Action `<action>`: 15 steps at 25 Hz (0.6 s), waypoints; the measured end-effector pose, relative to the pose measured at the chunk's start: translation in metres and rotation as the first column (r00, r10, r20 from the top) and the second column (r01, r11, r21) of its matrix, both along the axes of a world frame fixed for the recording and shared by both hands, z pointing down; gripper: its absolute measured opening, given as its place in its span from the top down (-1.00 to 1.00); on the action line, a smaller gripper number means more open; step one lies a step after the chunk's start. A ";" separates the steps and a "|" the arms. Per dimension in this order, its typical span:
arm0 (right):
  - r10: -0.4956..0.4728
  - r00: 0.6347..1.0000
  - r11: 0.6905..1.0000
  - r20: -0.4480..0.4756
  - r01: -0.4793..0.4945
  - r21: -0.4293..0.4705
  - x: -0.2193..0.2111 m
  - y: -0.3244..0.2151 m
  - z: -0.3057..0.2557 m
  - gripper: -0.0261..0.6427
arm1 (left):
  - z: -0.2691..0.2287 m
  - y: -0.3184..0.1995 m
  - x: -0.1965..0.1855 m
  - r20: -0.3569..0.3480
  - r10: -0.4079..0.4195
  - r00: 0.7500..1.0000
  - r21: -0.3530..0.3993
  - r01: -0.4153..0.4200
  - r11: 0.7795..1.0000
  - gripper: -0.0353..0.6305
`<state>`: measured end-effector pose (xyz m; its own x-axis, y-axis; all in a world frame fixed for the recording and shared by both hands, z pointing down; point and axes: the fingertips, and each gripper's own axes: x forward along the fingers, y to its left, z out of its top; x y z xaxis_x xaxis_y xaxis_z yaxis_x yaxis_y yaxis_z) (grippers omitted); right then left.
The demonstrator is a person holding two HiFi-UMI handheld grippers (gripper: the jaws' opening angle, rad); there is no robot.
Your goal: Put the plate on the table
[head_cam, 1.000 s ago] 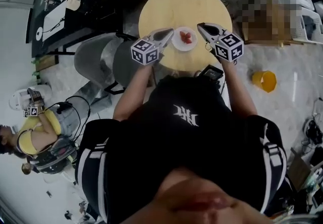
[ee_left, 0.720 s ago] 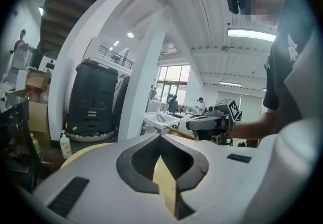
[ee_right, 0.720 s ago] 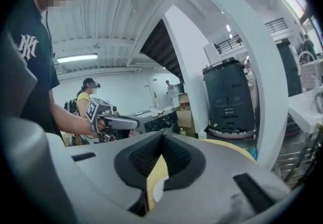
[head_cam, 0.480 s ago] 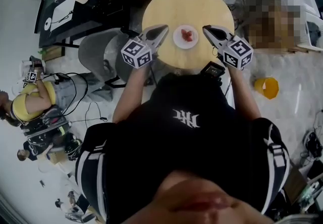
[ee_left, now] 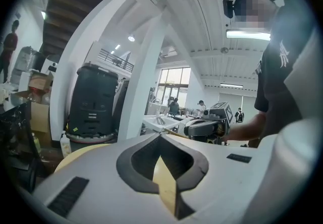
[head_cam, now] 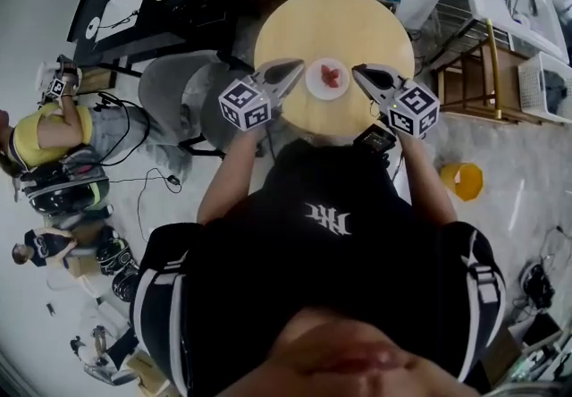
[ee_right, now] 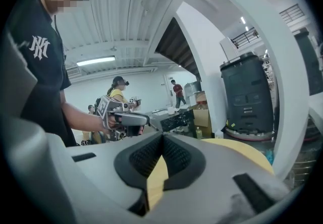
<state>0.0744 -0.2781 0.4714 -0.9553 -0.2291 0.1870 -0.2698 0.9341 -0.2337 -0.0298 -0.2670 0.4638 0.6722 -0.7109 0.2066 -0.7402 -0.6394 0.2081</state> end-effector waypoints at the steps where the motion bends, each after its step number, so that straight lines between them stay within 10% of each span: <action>1: -0.005 1.000 1.000 -0.001 0.005 -0.002 0.000 -0.001 0.001 0.93 | 0.000 0.000 0.000 0.002 -0.005 1.000 0.001 0.005 1.000 0.88; 15: -0.009 1.000 0.999 -0.009 0.009 0.044 0.005 -0.024 -0.005 0.93 | 0.003 -0.010 0.002 -0.009 -0.016 1.000 0.015 0.016 1.000 0.88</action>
